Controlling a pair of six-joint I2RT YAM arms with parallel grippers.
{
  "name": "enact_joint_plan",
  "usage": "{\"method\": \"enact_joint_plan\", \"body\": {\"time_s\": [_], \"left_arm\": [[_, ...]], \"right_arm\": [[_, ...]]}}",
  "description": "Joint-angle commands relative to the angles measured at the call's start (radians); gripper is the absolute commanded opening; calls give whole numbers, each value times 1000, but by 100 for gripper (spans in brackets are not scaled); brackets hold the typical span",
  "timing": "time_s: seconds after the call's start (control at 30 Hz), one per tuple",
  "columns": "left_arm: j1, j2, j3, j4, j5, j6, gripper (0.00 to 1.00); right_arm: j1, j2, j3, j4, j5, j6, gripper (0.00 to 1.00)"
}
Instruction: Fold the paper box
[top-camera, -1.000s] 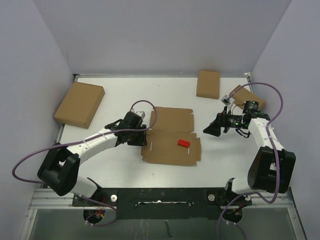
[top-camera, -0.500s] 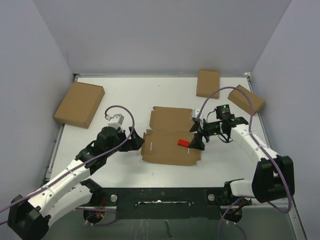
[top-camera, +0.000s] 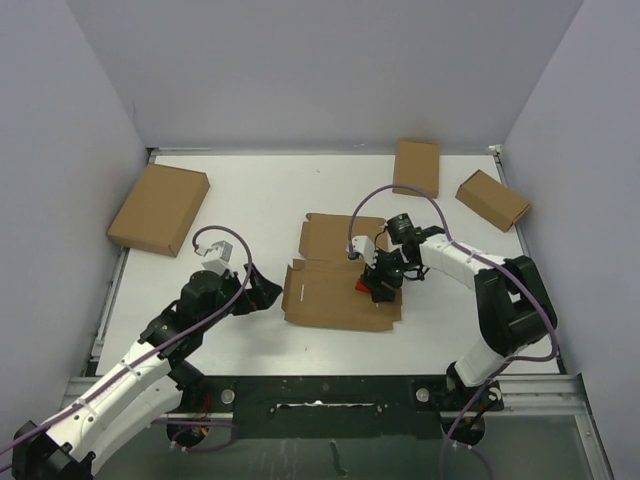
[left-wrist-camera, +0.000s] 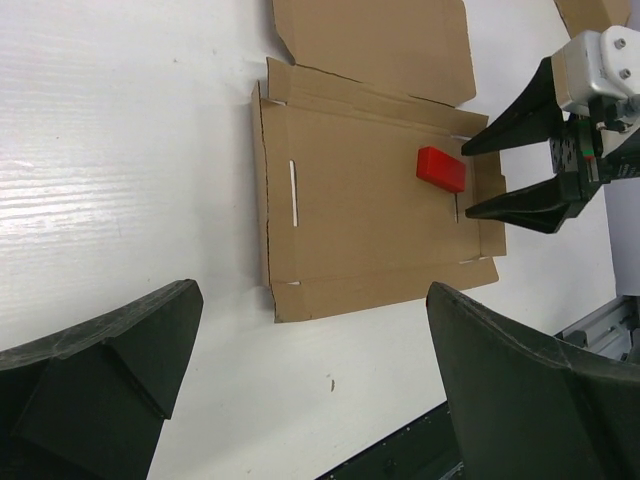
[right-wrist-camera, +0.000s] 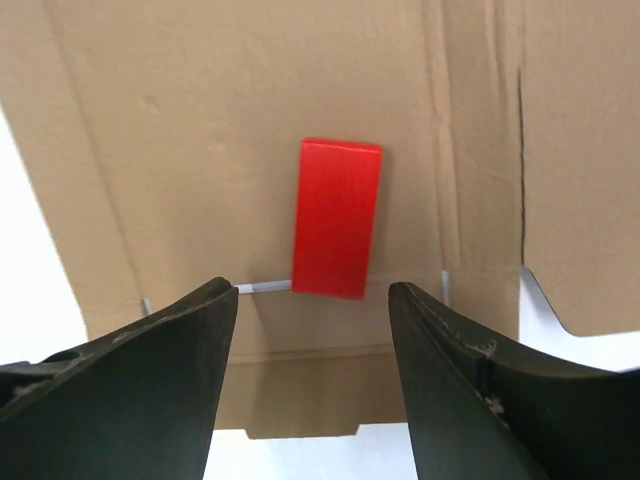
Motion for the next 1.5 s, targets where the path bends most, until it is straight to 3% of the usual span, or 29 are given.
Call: {"method": "enact_joint_plan", "body": {"time_s": [0.0, 0.13, 0.33, 0.47, 0.6, 0.8, 0.93, 1.1, 1.47], "left_arm": [[7, -2, 3, 19, 2, -29, 97], [8, 17, 13, 15, 0, -30, 97], [8, 32, 12, 5, 5, -45, 97], [7, 27, 7, 1, 6, -58, 97], [8, 23, 3, 1, 9, -71, 97], [8, 23, -9, 15, 22, -92, 97], [7, 24, -28, 50, 30, -121, 96], [8, 36, -39, 72, 44, -140, 94], [8, 44, -40, 71, 66, -158, 91]], "right_arm": [[28, 15, 39, 59, 113, 29, 62], [43, 37, 42, 78, 132, 47, 60], [59, 58, 43, 92, 138, 63, 48], [56, 45, 42, 93, 128, 61, 26], [13, 5, 46, 67, 55, 54, 13], [-144, -109, 38, -13, -139, 7, 10], [-297, -121, 25, 18, -63, 55, 10], [-455, -23, 62, 15, 71, 118, 10], [-480, 61, 79, 26, 179, 149, 16]]}}
